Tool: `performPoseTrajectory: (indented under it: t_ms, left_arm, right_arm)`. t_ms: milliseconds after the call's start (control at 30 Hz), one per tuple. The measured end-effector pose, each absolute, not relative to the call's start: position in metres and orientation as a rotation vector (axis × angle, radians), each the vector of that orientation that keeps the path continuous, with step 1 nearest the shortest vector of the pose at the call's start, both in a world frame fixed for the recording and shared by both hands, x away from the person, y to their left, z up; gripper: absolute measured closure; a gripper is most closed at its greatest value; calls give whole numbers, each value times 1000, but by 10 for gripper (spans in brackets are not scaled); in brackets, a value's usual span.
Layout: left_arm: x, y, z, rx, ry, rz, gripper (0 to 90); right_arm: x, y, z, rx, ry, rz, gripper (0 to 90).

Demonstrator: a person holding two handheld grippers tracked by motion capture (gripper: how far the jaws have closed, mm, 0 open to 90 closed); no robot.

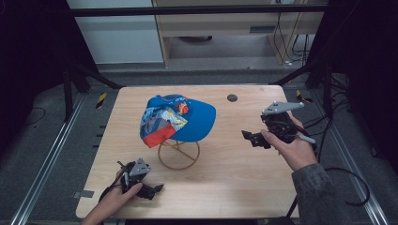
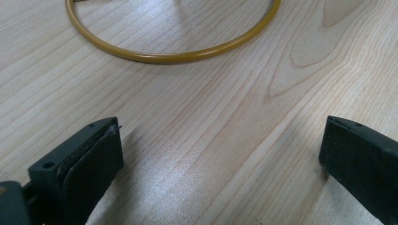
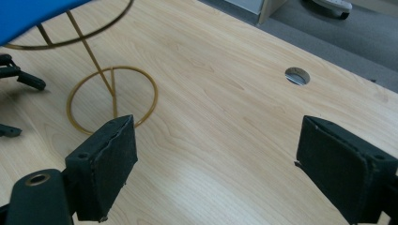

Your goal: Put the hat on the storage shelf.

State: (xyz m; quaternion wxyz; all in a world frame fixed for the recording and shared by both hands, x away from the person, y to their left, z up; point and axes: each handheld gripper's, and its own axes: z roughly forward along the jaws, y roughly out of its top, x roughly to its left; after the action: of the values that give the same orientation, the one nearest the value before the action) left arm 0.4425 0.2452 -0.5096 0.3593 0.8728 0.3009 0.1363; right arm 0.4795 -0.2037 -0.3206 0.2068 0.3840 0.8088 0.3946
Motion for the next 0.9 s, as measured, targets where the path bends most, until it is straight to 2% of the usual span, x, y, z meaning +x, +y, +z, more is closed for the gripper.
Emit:
performPoseTrajectory:
  t_ms: [433, 900]
  left_arm:
    - [442, 245, -510, 2250, 777, 351, 0]
    - [442, 245, -510, 2250, 777, 352, 0]
  right_arm:
    - [476, -230, -349, 1140, 2191, 1077, 123]
    - [484, -238, -377, 1176, 2180, 1040, 122]
